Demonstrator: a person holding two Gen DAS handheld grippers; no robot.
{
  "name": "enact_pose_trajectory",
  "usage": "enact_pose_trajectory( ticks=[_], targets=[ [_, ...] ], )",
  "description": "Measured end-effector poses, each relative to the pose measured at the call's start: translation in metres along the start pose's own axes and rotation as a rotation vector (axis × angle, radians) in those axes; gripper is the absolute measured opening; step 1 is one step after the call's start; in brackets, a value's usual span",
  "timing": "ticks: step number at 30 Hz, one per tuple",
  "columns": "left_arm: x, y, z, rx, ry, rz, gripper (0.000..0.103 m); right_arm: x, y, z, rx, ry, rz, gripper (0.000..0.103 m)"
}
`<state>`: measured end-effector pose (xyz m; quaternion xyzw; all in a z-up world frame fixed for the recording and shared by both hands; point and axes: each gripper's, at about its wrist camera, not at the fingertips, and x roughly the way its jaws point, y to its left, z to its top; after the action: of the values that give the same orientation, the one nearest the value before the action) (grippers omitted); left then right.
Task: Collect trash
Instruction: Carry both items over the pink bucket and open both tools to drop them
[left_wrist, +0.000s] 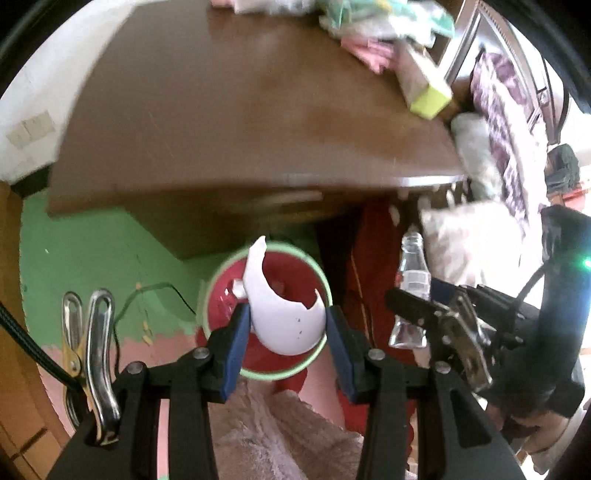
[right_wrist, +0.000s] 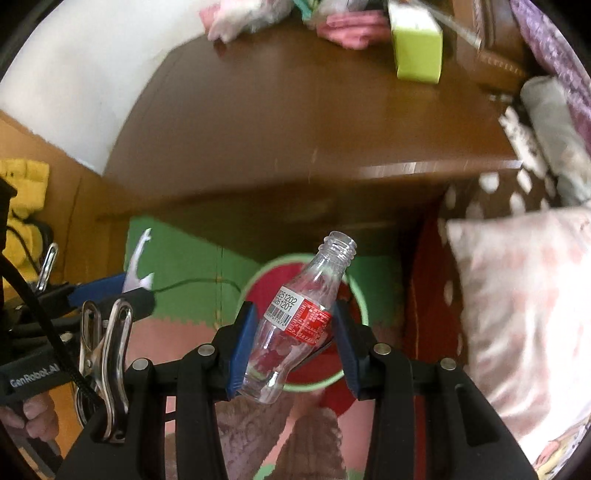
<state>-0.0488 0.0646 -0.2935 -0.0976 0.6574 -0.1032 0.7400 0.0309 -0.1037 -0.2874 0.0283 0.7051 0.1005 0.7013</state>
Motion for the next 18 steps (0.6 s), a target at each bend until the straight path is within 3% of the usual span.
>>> enact_pose_trajectory(
  ticks=[9,14,18],
  targets=[
    [0.058,-0.001,-0.023,-0.013,0.088,0.003,0.044,0.048,-0.001,-0.023,-0.035,0.097,0.022,0.043],
    [0.070,0.003,-0.021,-0.025,0.112,-0.019,0.043,0.053,-0.007,-0.032,-0.018,0.116,0.050,0.043],
    [0.072,0.004,-0.018,-0.023,0.121,-0.002,0.051,0.060,-0.013,-0.032,0.008,0.128,0.061,0.043]
  ],
)
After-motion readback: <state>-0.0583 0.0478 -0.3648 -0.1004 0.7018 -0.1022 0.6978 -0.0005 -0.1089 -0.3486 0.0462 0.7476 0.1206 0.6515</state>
